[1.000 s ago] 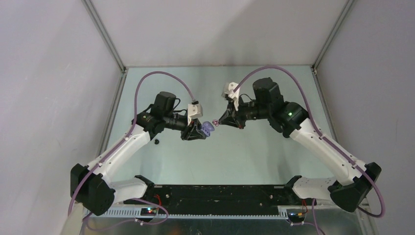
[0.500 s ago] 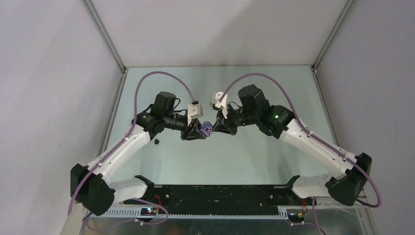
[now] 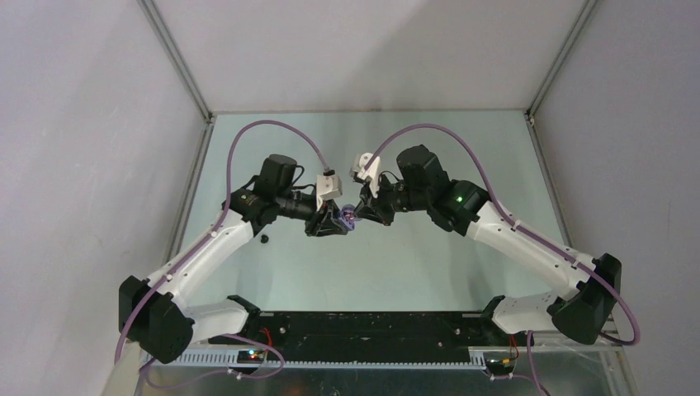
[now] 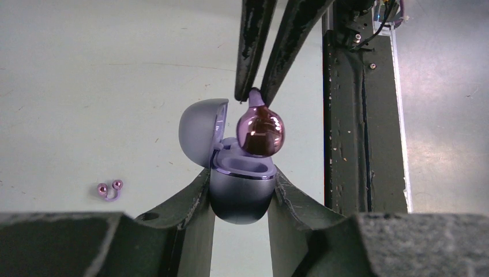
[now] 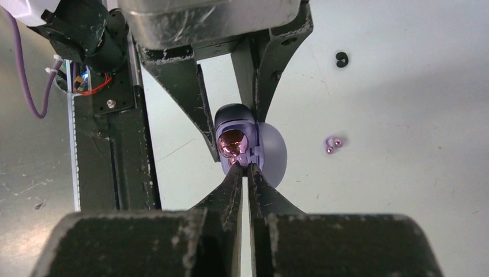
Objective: Insert the wireless bluetooth earbuds into the charging case
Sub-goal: Place the earbud in the charging case.
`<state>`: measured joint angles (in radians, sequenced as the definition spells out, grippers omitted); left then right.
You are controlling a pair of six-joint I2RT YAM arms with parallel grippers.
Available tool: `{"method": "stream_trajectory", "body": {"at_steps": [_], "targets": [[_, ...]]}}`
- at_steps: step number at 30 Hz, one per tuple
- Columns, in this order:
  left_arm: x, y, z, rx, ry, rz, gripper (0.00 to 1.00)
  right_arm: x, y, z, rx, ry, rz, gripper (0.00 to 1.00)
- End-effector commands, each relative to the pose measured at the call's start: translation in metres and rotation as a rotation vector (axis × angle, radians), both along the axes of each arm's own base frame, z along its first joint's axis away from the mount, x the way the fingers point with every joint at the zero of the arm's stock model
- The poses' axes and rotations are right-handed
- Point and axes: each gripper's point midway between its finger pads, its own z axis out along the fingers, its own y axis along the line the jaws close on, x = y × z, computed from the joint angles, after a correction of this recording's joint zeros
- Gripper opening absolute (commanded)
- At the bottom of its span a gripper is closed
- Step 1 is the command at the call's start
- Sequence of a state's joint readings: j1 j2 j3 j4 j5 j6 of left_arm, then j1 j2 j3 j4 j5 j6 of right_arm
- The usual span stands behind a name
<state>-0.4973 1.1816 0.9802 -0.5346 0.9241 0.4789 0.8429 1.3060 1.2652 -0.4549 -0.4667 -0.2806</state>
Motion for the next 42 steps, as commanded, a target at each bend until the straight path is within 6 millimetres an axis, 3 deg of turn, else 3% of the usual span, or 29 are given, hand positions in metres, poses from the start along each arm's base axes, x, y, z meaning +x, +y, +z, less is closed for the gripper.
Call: {"method": "stream_trajectory", "body": {"at_steps": [1, 30, 36, 42], "targets": [[-0.002, -0.006, 0.022, -0.053, -0.044, -0.029, 0.00, 0.009, 0.009, 0.009, 0.037, -0.030, -0.029, 0.06], [-0.002, -0.005, 0.024, -0.053, -0.049, -0.025, 0.00, 0.002, 0.019, -0.009, 0.009, 0.002, 0.008, 0.08], [-0.001, -0.005, 0.024, -0.053, -0.059, -0.023, 0.00, -0.001, 0.018, -0.005, 0.015, -0.007, 0.023, 0.20], [-0.001, -0.004, 0.025, -0.050, -0.070, -0.020, 0.00, -0.006, 0.008, 0.015, 0.048, -0.021, 0.042, 0.33]]}}
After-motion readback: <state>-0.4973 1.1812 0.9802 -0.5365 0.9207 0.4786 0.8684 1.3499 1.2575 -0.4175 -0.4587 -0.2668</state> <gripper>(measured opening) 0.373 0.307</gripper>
